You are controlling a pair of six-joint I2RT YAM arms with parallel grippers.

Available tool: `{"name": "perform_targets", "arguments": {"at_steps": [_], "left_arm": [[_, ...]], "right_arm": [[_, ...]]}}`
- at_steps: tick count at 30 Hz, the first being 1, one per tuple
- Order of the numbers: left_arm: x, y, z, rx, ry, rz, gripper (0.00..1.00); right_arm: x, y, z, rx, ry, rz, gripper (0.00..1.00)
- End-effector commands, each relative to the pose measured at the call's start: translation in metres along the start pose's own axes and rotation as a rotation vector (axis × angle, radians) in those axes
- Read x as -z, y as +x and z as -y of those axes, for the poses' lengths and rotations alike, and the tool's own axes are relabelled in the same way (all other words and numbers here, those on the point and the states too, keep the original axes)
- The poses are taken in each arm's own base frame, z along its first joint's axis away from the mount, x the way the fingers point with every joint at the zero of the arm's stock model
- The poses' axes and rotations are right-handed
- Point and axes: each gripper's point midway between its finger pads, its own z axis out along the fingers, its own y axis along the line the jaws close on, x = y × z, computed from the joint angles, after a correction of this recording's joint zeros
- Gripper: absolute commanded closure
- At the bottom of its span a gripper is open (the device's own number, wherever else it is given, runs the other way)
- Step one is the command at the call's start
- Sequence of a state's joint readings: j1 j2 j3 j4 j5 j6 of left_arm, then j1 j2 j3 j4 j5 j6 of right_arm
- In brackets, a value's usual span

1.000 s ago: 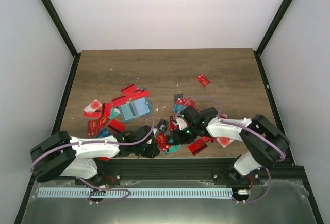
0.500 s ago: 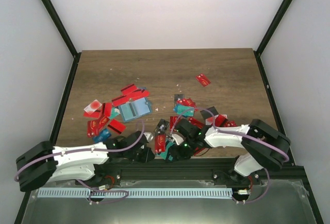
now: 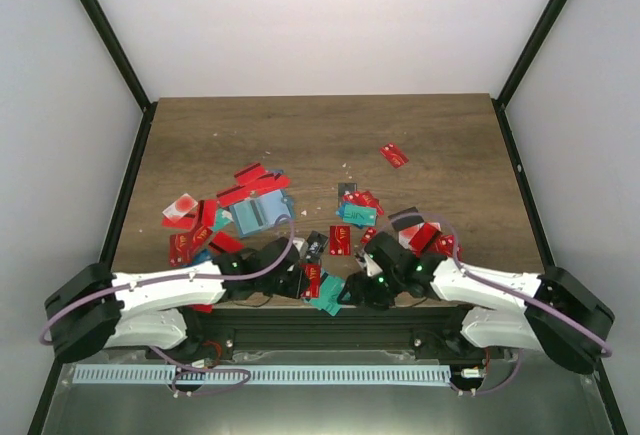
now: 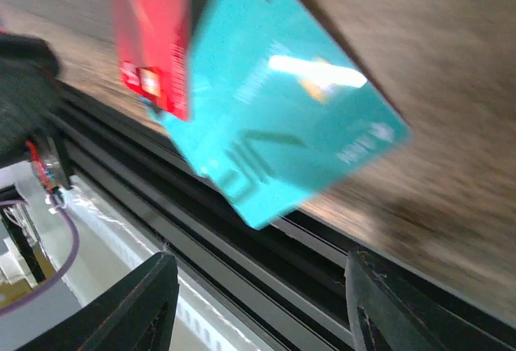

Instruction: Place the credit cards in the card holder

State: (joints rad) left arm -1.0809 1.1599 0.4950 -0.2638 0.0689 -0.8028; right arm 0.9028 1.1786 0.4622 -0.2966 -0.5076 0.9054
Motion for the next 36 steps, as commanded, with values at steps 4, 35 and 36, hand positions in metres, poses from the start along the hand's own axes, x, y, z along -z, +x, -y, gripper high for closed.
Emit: {"name": "perform_targets", "arguments": {"at_steps": [4, 35, 36], "left_arm": [[-0.022, -0.023, 0.025, -0.125, 0.039, -0.024, 0.86], [-0.06, 0.043, 0.01, -0.097, 0.171, -0.236, 0.86], [-0.06, 0.044, 0.01, -0.096, 0.174, -0.236, 0.86]], "right_arm": [[0.001, 0.014, 0.012, -0.243, -0.056, 0.036, 0.41], [-0.033, 0.004, 0.032, -0.484, -0.173, 0.223, 0.57], [-0.033, 0.003, 0.032, -0.484, -0.173, 0.228, 0.58]]}}
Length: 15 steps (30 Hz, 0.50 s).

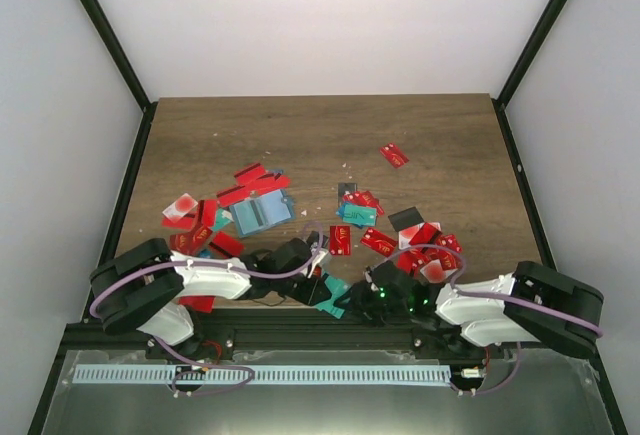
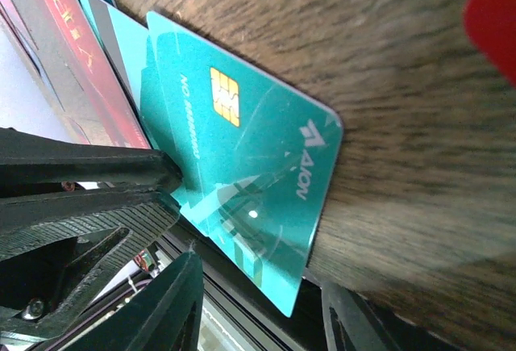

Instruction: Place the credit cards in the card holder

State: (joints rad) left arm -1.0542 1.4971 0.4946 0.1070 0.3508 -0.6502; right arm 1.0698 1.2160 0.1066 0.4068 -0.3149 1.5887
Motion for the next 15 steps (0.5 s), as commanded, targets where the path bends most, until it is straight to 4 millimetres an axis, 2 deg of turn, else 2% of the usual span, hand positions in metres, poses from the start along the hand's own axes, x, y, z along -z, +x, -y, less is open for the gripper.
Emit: {"name": "perform_targets", "arguments": {"at_steps": [1, 8, 15], "left_arm": [[-0.0042, 0.028, -0.0188, 0.055, -0.033, -0.078, 0.86], [-0.0056, 0.0298, -0.0151, 0.056, -0.007, -0.084, 0.86], [-0.0054, 0.028, -0.0147, 0.063, -0.005, -0.074, 0.87]], "right_arm": [[0.0005, -0.0145, 0.0093, -0.037, 0.007, 0.085, 0.59], [-0.001, -0.0153, 0.0068, -0.022, -0.018, 0.086, 0.72], [0.0023, -0.0136, 0.006, -0.011, -0.018, 0.083, 0.96]]}}
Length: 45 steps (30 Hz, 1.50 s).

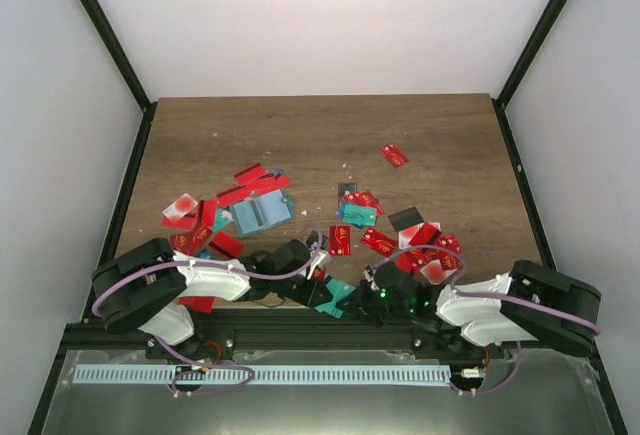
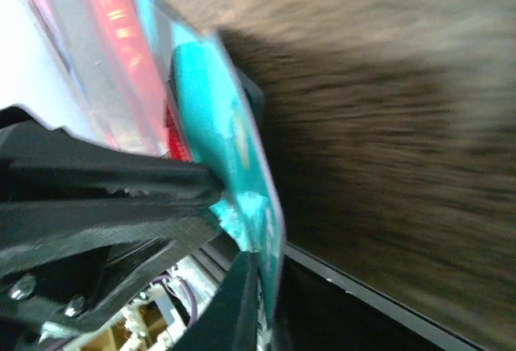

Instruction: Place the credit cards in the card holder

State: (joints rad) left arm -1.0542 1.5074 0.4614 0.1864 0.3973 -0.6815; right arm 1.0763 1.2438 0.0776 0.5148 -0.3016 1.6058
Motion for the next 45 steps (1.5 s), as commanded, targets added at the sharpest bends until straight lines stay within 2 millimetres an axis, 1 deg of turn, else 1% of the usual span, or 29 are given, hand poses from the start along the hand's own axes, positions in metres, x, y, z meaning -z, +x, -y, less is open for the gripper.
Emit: {"name": "perform_targets", "arguments": {"at_steps": [1, 4, 6, 7, 9, 11, 13, 15, 17, 19, 20, 21, 22, 23, 25, 26, 27, 32, 35, 38, 42, 45], "left_arm": [[0.0, 0.02, -0.019, 0.044, -0.065, -0.056, 0.86], [0.008, 0.006, -0.015, 0.036, -0.088, -0.008, 0.86], [0.017, -0.007, -0.011, 0.03, -0.109, 0.035, 0.86], [0.022, -0.013, -0.01, 0.026, -0.122, 0.054, 0.86], [0.033, -0.029, -0.009, 0.021, -0.137, 0.097, 0.85], [0.049, -0.045, -0.009, 0.023, -0.148, 0.147, 0.82], [0.067, -0.061, -0.009, 0.02, -0.151, 0.2, 0.78], [0.087, -0.078, -0.005, 0.01, -0.13, 0.266, 0.73], [0.103, -0.091, -0.007, 0.006, -0.11, 0.309, 0.71], [0.115, -0.101, -0.007, -0.004, -0.079, 0.337, 0.7], [0.122, -0.107, -0.007, -0.016, -0.057, 0.356, 0.7], [0.126, -0.109, -0.002, -0.03, -0.026, 0.363, 0.7], [0.133, -0.114, -0.001, -0.041, -0.004, 0.379, 0.69], [0.138, -0.116, 0.003, -0.058, 0.028, 0.387, 0.68], [0.149, -0.122, 0.007, -0.073, 0.089, 0.415, 0.65], [0.154, -0.123, 0.009, -0.067, 0.133, 0.427, 0.64], [0.158, -0.123, 0.016, -0.075, 0.196, 0.428, 0.63], [0.17, -0.119, 0.037, -0.123, 0.316, 0.45, 0.59], [0.177, -0.116, 0.05, -0.154, 0.385, 0.458, 0.58], [0.18, -0.114, 0.056, -0.165, 0.409, 0.462, 0.58], [0.182, -0.109, 0.063, -0.18, 0.462, 0.457, 0.58], [0.183, -0.108, 0.068, -0.182, 0.491, 0.454, 0.6]], "right_arm": [[0.005, -0.013, 0.01, -0.009, 0.036, 0.077, 0.99], [0.012, -0.014, 0.012, 0.007, 0.08, 0.088, 0.99], [0.02, -0.02, 0.011, 0.044, 0.104, 0.106, 0.99], [0.025, -0.024, 0.009, 0.062, 0.113, 0.118, 0.99], [0.037, -0.035, -0.001, 0.107, 0.1, 0.152, 0.99], [0.05, -0.048, -0.015, 0.17, 0.06, 0.187, 0.99], [0.06, -0.057, -0.036, 0.253, 0.004, 0.199, 0.99], [0.067, -0.067, -0.052, 0.321, -0.015, 0.201, 0.99], [0.069, -0.072, -0.066, 0.393, -0.019, 0.187, 0.99], [0.067, -0.075, -0.083, 0.467, -0.046, 0.162, 0.99], [0.067, -0.075, -0.097, 0.522, -0.085, 0.144, 0.99], [0.066, -0.075, -0.106, 0.558, -0.107, 0.122, 0.99], [0.066, -0.072, -0.121, 0.62, -0.155, 0.093, 0.99], [0.066, -0.07, -0.132, 0.676, -0.185, 0.073, 0.99], [0.063, -0.067, -0.147, 0.784, -0.219, 0.03, 0.99], [0.061, -0.067, -0.152, 0.815, -0.226, 0.01, 0.99], [0.061, -0.065, -0.158, 0.841, -0.249, -0.004, 0.99], [0.07, -0.041, -0.184, 0.955, -0.42, -0.096, 0.99], [0.078, -0.03, -0.193, 0.999, -0.487, -0.129, 0.99], [0.087, -0.02, -0.199, 1.041, -0.537, -0.147, 0.99], [0.094, -0.012, -0.203, 1.076, -0.572, -0.158, 0.99], [0.097, -0.007, -0.203, 1.087, -0.591, -0.176, 0.99]]}}
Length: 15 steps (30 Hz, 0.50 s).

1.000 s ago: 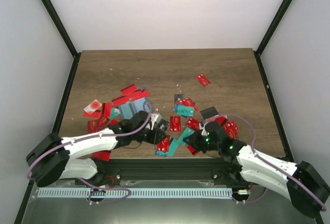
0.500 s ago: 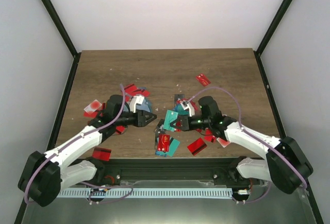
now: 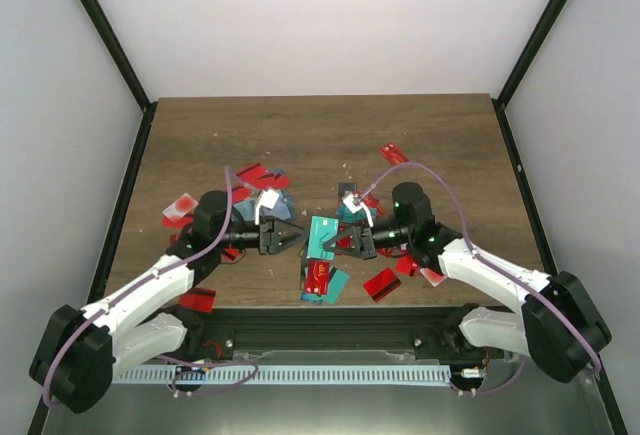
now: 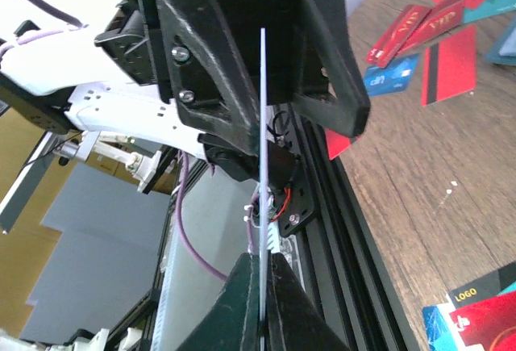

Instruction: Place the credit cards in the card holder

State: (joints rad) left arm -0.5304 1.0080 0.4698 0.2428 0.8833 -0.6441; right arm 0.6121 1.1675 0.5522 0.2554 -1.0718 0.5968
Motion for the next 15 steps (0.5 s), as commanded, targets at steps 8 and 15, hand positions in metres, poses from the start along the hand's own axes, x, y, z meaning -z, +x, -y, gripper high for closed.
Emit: {"name": "perform_targets", "arguments": {"at_steps": [8, 15], "left_arm": [[-0.005, 0.006, 0.028, -0.045, 0.125, -0.028, 0.62], [-0.004, 0.006, 0.033, -0.06, 0.133, -0.023, 0.66]], "right_arm": [[0.003, -0.01, -0.025, 0.106, -0.091, -0.005, 0.99], [0.002, -0.013, -0.026, 0.108, -0.093, -0.008, 0.99]]}}
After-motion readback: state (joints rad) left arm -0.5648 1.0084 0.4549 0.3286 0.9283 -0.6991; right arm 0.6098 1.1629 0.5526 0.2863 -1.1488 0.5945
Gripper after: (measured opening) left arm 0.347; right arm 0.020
